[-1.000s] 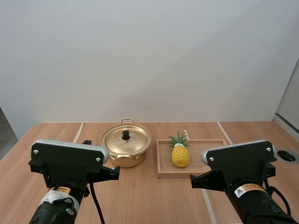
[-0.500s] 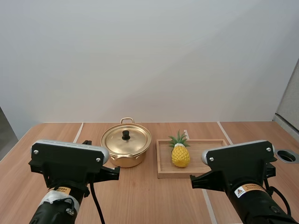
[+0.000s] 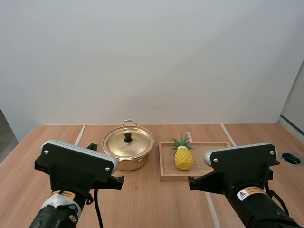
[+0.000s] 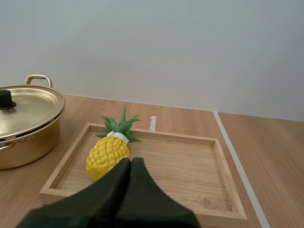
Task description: Open the pot, put the grape inside, and close it
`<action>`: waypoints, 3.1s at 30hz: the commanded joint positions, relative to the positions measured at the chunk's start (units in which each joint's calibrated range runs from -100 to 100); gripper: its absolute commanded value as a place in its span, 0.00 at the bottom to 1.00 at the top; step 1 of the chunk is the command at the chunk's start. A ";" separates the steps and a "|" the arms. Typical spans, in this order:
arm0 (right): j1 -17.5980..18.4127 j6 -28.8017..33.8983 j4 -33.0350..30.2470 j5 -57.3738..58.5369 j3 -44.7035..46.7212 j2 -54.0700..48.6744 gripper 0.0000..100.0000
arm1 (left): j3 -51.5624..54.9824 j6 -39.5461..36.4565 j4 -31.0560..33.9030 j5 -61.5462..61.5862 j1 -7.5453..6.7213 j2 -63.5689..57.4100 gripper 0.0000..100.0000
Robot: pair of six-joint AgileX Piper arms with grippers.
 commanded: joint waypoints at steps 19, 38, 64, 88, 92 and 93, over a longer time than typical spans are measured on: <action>0.09 0.16 0.08 1.68 2.83 -0.38 0.00 | 0.10 -0.50 7.15 4.17 -0.29 -0.38 0.00; 0.09 0.16 0.10 1.50 2.83 -0.38 0.00 | 0.10 -3.75 8.78 7.55 -0.36 -0.38 0.00; 0.09 0.16 0.10 1.50 2.83 -0.38 0.00 | 0.10 -28.43 21.56 12.88 -0.83 -0.38 0.00; 0.09 0.16 0.10 1.50 2.83 -0.38 0.00 | 0.10 -28.43 21.56 12.83 -0.83 -0.38 0.00; 0.09 0.16 0.10 1.50 2.83 -0.38 0.00 | 0.10 -28.43 21.56 12.83 -0.83 -0.38 0.00; 0.09 0.16 0.10 1.50 2.83 -0.38 0.00 | 0.10 -28.43 21.56 12.83 -0.83 -0.38 0.00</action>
